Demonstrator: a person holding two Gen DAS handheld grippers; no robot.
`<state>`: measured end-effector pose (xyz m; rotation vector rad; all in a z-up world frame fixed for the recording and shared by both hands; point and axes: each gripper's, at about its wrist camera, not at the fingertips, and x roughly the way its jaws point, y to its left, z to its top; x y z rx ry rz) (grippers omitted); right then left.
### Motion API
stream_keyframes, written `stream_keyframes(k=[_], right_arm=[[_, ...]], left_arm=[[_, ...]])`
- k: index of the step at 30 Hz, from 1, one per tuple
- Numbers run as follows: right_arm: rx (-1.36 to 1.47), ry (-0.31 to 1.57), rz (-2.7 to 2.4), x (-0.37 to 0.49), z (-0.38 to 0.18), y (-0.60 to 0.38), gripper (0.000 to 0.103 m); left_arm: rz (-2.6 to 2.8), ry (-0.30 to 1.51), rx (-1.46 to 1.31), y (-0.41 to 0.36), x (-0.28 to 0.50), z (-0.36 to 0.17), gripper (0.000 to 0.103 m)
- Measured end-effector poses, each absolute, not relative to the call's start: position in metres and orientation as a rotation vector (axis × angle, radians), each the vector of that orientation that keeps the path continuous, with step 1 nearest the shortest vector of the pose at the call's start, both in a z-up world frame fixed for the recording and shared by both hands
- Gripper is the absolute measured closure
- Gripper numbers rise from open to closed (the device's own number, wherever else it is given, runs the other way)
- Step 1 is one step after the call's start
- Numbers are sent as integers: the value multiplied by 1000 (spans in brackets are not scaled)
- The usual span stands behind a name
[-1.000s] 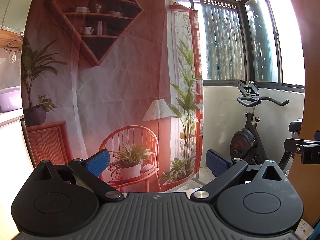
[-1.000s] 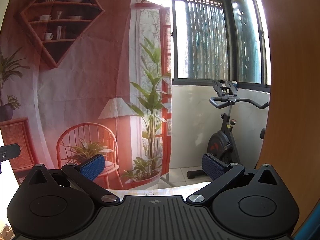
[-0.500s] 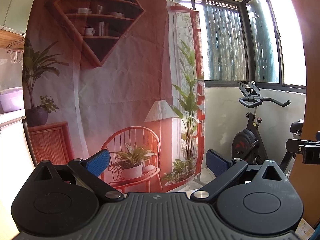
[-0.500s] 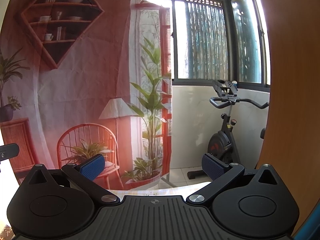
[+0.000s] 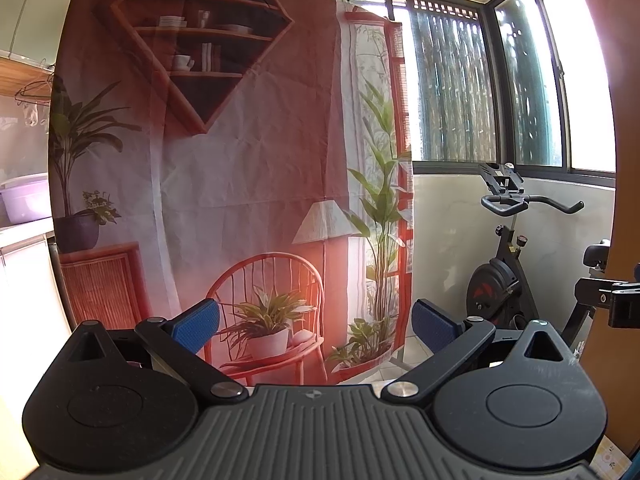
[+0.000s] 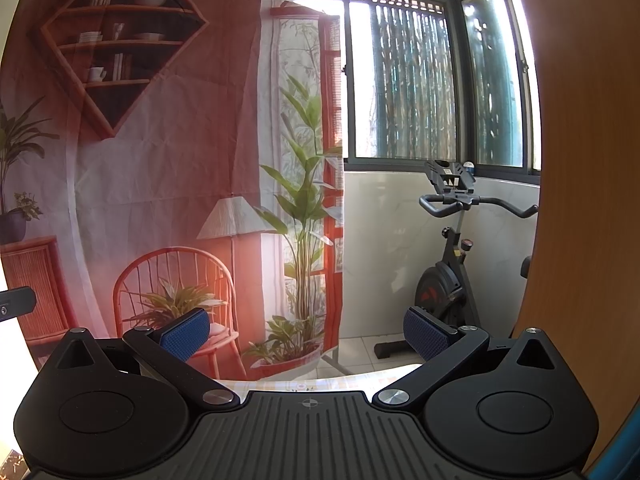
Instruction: Organize fruits
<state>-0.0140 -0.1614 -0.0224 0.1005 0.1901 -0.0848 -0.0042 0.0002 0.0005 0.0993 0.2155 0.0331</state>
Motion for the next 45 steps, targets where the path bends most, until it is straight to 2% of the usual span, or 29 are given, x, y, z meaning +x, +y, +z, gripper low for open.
stream_keyframes(k=[26,36,45], right_arm=[[106,154,-30,-6,-31,-163,0],[152,203,3,18,-60,-175,0],[220,300,25,59,-120,-185,0]], left_arm=[[84,245,42,30,4,-11,0],[54,307,-49,67,32,-57,0],[53,426,-73,80,77,-108,0]])
